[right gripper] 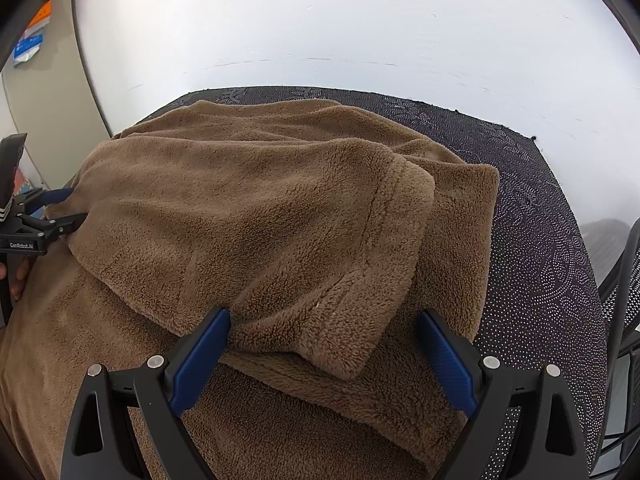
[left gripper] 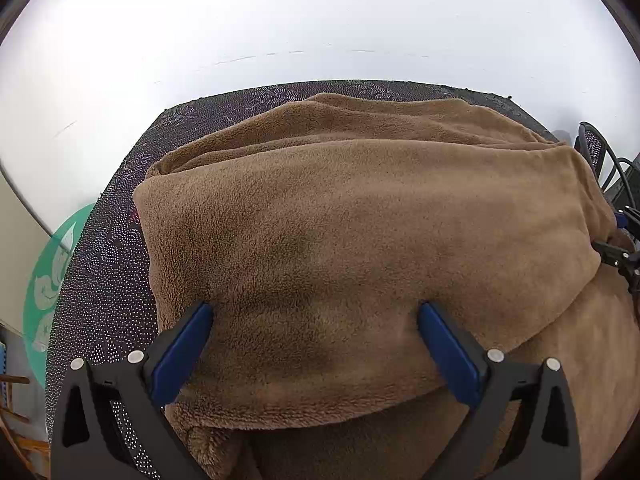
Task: Fold clothes
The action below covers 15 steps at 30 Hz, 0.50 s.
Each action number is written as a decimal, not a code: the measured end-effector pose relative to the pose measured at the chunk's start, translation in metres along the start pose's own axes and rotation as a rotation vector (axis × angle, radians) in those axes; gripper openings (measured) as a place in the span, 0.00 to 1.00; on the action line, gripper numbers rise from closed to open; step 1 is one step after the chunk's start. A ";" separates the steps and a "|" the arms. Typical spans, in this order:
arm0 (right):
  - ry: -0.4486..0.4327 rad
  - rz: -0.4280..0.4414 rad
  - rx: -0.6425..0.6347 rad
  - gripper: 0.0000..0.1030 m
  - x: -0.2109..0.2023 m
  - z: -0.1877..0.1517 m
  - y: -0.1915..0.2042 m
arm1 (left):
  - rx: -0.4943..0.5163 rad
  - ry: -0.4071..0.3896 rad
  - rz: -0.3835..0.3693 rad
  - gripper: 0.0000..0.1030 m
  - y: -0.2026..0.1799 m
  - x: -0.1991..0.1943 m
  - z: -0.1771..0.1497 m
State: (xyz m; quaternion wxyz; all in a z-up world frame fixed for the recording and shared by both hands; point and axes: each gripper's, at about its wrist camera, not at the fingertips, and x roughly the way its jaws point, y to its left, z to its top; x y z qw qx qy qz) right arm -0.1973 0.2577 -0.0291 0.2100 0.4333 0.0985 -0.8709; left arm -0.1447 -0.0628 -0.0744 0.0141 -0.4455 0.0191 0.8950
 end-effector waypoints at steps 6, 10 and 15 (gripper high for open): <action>-0.001 0.003 0.000 0.93 0.000 0.000 -0.001 | 0.000 0.001 0.002 0.99 0.000 0.000 0.000; -0.004 0.007 0.003 0.93 -0.001 -0.001 -0.001 | -0.001 0.001 0.006 0.99 -0.001 0.000 -0.001; -0.011 -0.009 -0.004 0.94 -0.002 -0.001 0.001 | -0.018 0.015 0.004 0.99 0.000 -0.002 0.001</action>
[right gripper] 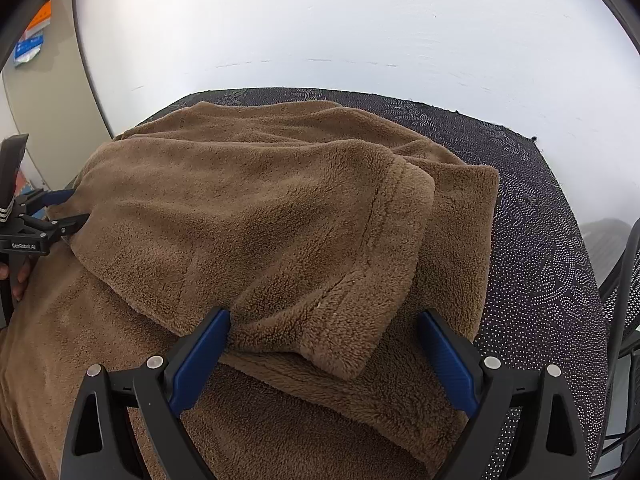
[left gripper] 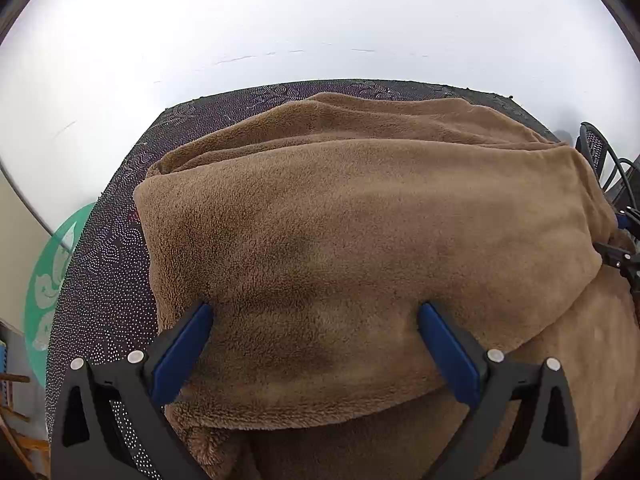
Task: Fold clothes
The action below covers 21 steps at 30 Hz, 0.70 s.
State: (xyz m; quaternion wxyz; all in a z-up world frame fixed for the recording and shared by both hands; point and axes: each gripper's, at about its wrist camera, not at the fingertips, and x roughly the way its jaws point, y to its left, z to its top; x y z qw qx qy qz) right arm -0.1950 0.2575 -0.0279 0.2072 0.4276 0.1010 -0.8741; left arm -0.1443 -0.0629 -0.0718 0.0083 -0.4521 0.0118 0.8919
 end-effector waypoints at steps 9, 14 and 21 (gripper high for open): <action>-0.021 0.028 0.088 0.94 -0.025 0.005 -0.014 | -0.044 -0.036 0.090 1.00 0.012 -0.017 0.015; -0.125 0.127 0.261 0.94 -0.045 0.031 -0.034 | -0.119 -0.004 0.045 1.00 0.024 0.000 0.036; -0.082 0.181 0.164 0.94 -0.005 0.070 0.000 | -0.191 0.046 0.031 1.00 0.041 0.037 0.034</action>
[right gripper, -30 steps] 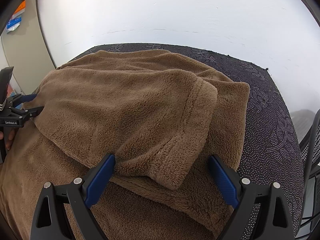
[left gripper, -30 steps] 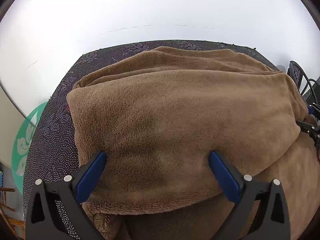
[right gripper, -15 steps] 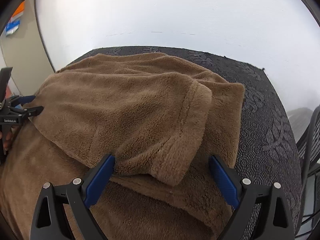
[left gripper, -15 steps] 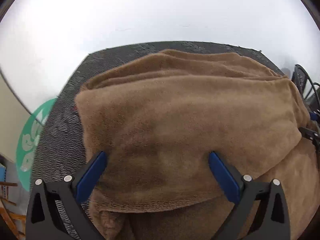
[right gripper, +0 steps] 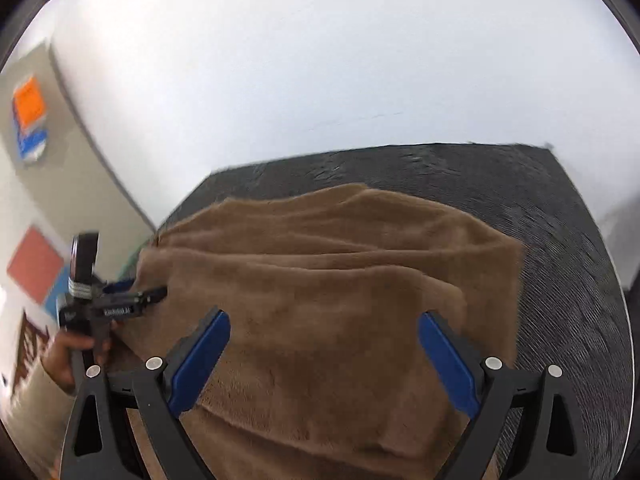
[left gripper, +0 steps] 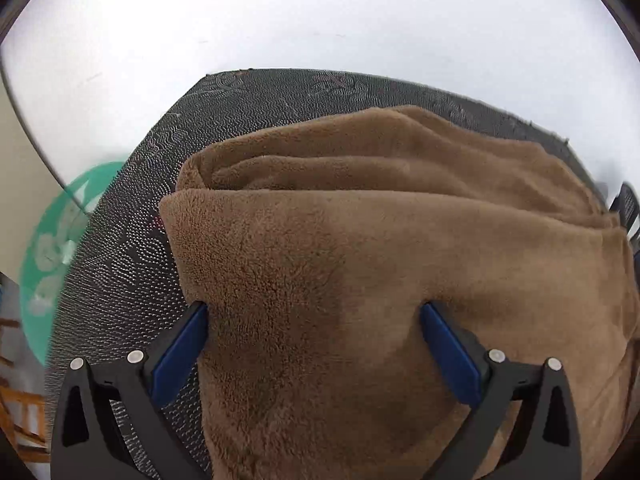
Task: Fold clothes
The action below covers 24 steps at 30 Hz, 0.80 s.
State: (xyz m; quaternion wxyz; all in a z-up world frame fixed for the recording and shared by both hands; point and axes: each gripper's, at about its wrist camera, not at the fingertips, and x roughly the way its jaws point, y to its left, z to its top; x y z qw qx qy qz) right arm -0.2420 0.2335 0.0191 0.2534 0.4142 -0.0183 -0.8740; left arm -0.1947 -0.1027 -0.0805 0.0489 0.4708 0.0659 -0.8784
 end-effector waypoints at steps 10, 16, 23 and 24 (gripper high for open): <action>0.096 -0.157 -0.177 1.00 0.060 -0.014 0.003 | 0.017 -0.028 0.012 1.00 0.001 -0.001 -0.004; 0.102 -0.199 -0.207 1.00 0.064 -0.015 0.011 | 0.016 -0.033 0.019 1.00 -0.001 -0.004 -0.005; 0.107 -0.221 -0.214 0.99 0.014 -0.024 0.038 | 0.001 0.003 -0.011 1.00 0.006 -0.032 -0.012; 0.093 -0.216 -0.230 0.99 0.003 -0.029 0.044 | 0.026 0.002 -0.025 1.00 0.000 -0.042 -0.020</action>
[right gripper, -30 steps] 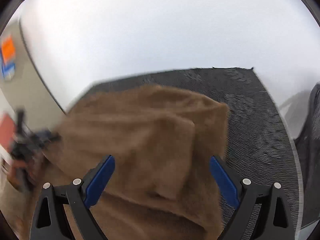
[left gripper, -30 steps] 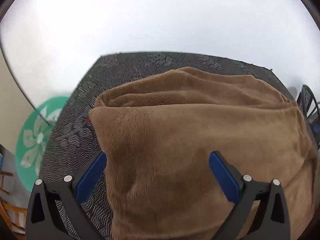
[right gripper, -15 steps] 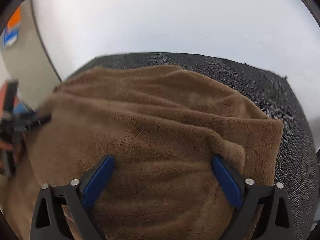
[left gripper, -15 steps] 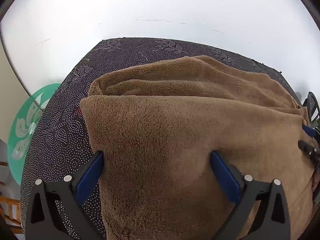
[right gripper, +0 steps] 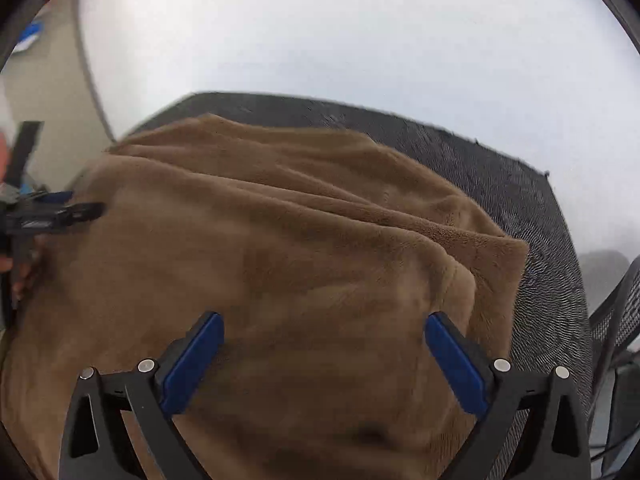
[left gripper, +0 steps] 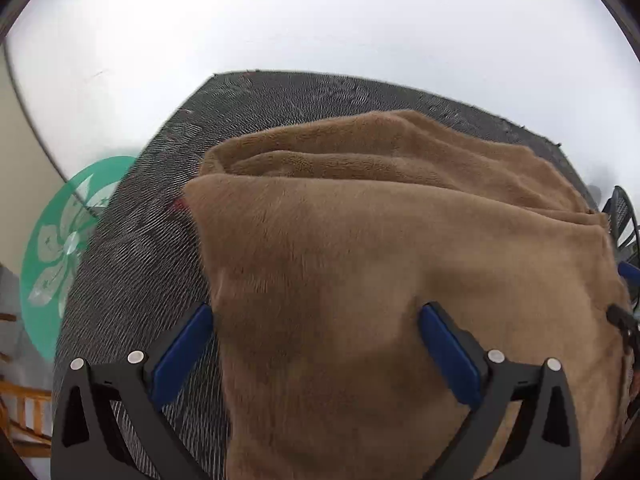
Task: Fold clothes
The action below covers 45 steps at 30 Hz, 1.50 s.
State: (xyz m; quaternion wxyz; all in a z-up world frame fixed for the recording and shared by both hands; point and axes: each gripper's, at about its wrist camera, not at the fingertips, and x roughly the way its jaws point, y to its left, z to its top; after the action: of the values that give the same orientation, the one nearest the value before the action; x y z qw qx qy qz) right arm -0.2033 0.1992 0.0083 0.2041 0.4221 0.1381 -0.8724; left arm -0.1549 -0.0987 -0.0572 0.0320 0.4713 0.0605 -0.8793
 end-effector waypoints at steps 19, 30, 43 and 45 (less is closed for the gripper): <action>0.054 0.003 0.012 1.00 0.004 -0.061 0.013 | 0.181 -0.015 0.042 1.00 -0.029 -0.003 -0.053; 0.050 0.001 0.011 1.00 0.004 -0.062 0.015 | 0.244 -0.032 0.121 1.00 -0.043 -0.043 -0.078; 0.047 -0.004 0.008 1.00 0.008 -0.062 0.016 | 0.444 -0.047 -0.065 1.00 -0.006 -0.152 -0.191; 0.047 -0.004 0.007 1.00 0.008 -0.061 0.015 | 0.464 -0.044 -0.054 1.00 0.002 -0.165 -0.205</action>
State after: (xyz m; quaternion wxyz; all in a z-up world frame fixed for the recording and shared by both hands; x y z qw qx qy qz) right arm -0.1590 0.2091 -0.0363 0.1977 0.4428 0.1405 -0.8632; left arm 0.1059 -0.0733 -0.0320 -0.0995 0.4450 -0.1316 -0.8802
